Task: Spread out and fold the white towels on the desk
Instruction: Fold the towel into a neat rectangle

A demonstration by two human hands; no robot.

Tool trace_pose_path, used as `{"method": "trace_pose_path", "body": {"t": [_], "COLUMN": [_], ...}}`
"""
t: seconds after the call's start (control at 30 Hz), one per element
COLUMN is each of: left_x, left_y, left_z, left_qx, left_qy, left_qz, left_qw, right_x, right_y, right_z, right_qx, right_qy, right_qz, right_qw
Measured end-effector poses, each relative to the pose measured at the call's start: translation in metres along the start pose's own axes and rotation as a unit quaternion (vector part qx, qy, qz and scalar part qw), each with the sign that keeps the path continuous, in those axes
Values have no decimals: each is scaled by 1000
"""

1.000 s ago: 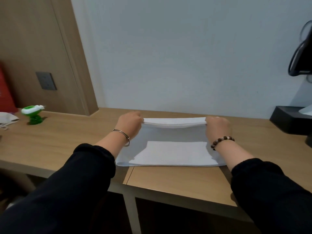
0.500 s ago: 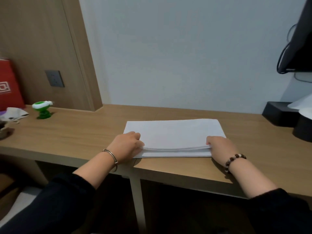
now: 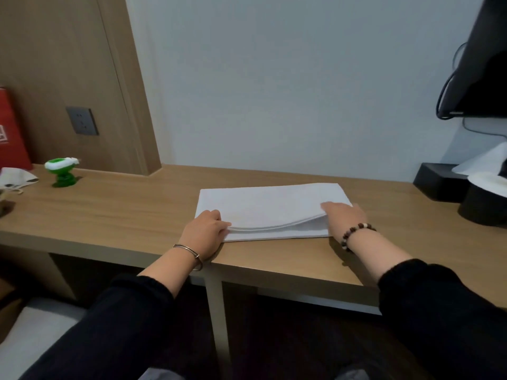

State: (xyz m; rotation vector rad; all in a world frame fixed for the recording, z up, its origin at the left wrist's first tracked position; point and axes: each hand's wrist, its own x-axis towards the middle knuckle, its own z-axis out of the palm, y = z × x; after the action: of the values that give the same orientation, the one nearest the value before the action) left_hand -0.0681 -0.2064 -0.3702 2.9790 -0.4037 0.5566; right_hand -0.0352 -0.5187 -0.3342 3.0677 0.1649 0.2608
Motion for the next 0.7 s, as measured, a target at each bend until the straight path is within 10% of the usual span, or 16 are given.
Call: {"method": "trace_pose_path", "body": {"t": [0.1, 0.27, 0.7], "left_x": [0, 1, -18], "left_y": [-3, -1, -7], "left_z": [3, -1, -17], "left_qx": [-1, 0, 27], "left_qy": [-2, -2, -16], "left_qz": [3, 16, 105], "left_qw": [1000, 1000, 994], "right_x": [-3, -24, -22], "right_y": [1, 11, 8], "right_z": [-5, 16, 18], "right_qx": [-23, -28, -43], "right_qy": [117, -35, -37], "right_qz": [-11, -49, -33], "right_qw": [993, 998, 998]}}
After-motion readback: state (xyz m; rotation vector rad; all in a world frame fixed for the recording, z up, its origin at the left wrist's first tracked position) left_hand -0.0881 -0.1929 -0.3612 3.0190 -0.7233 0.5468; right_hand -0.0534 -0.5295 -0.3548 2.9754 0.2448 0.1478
